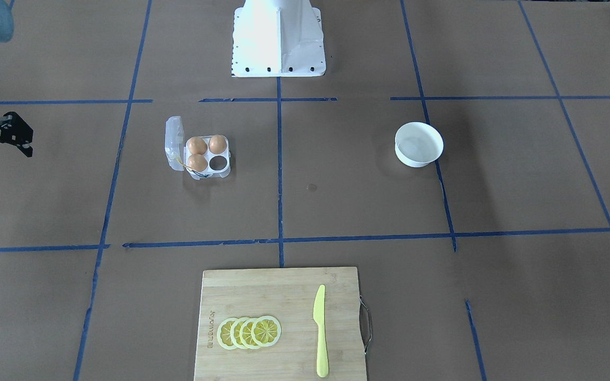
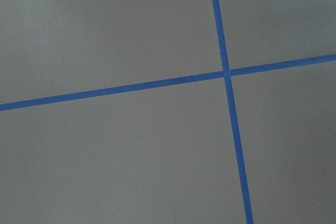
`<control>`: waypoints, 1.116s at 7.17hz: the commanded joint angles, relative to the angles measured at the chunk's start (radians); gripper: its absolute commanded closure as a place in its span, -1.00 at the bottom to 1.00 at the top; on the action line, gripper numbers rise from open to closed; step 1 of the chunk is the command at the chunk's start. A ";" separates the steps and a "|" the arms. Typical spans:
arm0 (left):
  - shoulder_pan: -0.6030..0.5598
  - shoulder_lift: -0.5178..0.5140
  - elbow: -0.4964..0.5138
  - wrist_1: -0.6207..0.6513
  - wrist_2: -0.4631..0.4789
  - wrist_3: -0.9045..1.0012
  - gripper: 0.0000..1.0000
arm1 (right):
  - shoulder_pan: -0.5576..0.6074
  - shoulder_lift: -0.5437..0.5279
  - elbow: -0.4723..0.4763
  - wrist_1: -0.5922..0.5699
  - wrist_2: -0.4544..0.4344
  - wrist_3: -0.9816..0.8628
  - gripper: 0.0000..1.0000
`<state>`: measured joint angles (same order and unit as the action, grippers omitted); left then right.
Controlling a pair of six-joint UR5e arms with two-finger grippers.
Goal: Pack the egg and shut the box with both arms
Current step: 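Move the right gripper to the open lid of the egg box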
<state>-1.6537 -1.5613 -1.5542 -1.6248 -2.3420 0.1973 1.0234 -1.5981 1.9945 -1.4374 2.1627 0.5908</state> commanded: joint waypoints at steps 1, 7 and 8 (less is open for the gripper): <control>0.000 -0.002 -0.001 0.000 -0.002 0.002 -1.00 | -0.121 0.001 0.006 0.160 0.046 0.233 0.96; -0.001 0.001 -0.007 0.000 0.000 0.005 -1.00 | -0.416 0.243 -0.025 0.382 -0.040 0.690 1.00; 0.000 0.000 -0.007 0.000 0.000 0.005 -1.00 | -0.416 0.250 -0.023 0.382 -0.038 0.690 1.00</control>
<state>-1.6541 -1.5609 -1.5600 -1.6246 -2.3426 0.2025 0.6161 -1.3864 1.9761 -1.0543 2.1292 1.2617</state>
